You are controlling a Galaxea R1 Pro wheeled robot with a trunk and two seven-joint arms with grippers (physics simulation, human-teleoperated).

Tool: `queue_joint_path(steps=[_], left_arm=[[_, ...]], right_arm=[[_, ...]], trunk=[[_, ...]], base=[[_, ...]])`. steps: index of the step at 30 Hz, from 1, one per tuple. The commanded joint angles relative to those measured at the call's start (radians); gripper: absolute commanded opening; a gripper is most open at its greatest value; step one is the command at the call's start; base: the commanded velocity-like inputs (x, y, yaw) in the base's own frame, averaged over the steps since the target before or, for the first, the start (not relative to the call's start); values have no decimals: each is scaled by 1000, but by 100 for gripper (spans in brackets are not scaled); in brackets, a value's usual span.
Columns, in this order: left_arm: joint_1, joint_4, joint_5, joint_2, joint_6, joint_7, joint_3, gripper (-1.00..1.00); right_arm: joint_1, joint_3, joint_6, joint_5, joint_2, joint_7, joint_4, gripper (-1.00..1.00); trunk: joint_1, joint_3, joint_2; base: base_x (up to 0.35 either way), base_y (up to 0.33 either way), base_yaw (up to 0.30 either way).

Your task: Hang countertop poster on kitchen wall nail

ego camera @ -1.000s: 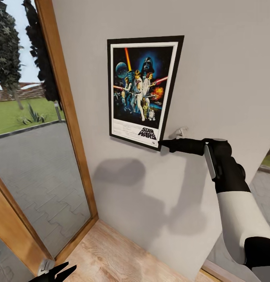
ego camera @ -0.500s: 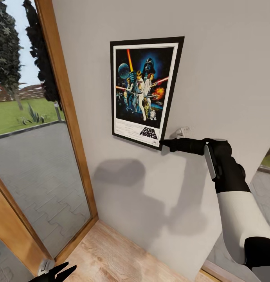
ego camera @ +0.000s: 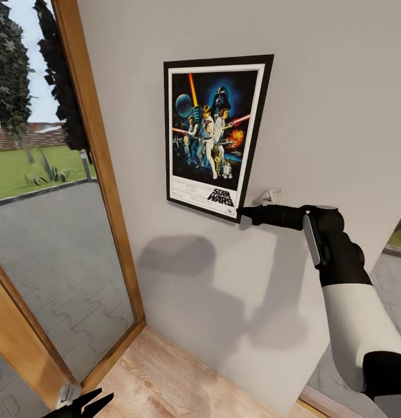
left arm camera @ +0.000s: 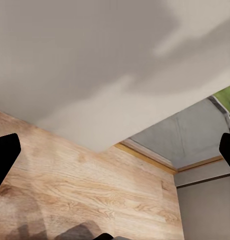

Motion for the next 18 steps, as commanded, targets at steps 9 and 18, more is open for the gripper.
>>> queue_joint_path(steps=[9,18], left_arm=[[-1,1,10,1,1,-1,-8,100],[-1,1,10,1,1,-1,-8,100]], right_arm=[[-1,-2,7,3,0,8,-1,-100],[-1,-1,7,3,0,8,-1,-100]], trunk=[[1,-2,-2],[1,-2,-2]], base=[[0,0,0],[0,0,0]])
